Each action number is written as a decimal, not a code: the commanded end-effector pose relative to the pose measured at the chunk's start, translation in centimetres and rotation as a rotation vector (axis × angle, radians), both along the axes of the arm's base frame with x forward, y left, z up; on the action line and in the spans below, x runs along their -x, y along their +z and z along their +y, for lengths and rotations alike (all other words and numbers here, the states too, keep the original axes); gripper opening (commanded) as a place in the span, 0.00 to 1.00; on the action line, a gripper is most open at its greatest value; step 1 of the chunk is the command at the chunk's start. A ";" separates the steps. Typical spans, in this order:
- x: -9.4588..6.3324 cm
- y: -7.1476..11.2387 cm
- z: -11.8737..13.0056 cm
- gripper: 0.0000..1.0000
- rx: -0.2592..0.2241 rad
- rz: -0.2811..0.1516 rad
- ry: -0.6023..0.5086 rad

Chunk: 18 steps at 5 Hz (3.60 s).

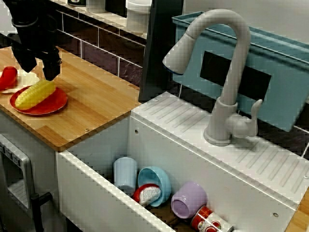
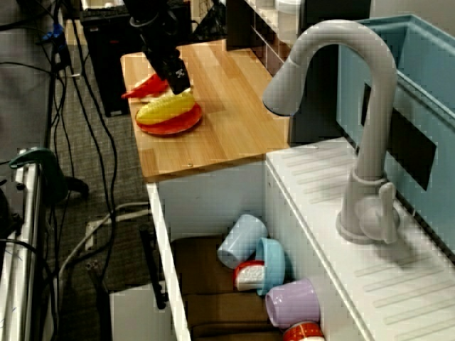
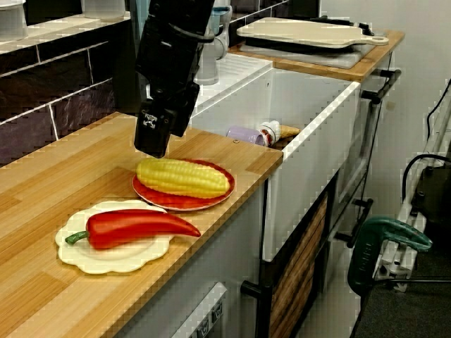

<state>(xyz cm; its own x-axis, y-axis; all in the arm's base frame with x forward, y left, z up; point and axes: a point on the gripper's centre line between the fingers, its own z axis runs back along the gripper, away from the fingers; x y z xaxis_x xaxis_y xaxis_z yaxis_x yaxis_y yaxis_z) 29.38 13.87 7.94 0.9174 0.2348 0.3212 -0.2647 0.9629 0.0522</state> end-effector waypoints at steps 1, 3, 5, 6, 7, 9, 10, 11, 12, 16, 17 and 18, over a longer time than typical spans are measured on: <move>-1.6 2.9 2.2 1.00 -0.049 -0.066 0.037; -2.9 3.8 3.1 1.00 -0.048 -0.100 0.085; -3.5 4.6 3.0 1.00 -0.044 -0.173 0.193; -3.6 5.0 3.0 1.00 -0.046 -0.189 0.213; -3.9 5.8 3.3 1.00 -0.033 -0.208 0.227; -4.7 7.4 4.0 1.00 -0.025 -0.228 0.236; -5.0 7.8 4.1 1.00 -0.030 -0.245 0.241; -5.3 8.7 4.4 1.00 -0.027 -0.256 0.245; -5.6 9.9 4.8 1.00 -0.014 -0.267 0.258; -6.6 11.8 5.9 1.00 0.003 -0.321 0.298; -7.0 11.9 6.1 1.00 0.000 -0.351 0.313; -7.5 12.0 6.3 1.00 -0.003 -0.364 0.321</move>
